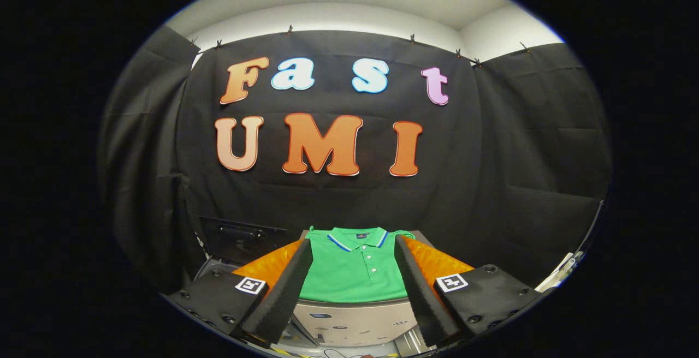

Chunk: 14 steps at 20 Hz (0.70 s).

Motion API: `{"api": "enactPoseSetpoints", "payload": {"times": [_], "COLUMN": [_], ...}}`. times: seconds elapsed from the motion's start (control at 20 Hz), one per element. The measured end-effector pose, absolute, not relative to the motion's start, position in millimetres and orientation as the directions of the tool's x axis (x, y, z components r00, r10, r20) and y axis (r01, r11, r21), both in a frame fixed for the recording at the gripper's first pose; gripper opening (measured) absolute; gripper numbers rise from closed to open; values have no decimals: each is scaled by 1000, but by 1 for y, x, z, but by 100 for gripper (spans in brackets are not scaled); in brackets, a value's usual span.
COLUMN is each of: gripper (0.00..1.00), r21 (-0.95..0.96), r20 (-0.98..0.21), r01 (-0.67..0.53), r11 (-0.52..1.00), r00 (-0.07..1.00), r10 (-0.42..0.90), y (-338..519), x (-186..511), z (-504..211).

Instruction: Put the clothes into the washing machine and then close the washing machine lid.

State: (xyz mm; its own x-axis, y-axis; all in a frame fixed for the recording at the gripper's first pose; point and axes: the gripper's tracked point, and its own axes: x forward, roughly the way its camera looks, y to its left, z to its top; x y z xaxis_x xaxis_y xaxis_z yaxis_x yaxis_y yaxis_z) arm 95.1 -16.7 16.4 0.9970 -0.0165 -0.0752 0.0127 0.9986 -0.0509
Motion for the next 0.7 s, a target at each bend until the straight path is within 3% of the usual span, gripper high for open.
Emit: {"api": "enactPoseSetpoints", "payload": {"times": [0.35,0.7], "gripper": [98,98], "r21": [-25,25], "r20": [-197,-391], "r01": [3,26], "r11": [1000,999], "r00": [980,920], "r10": [-8,-14], "y": [-40,-66], "x": [188,269], "z": [-17,-83]}}
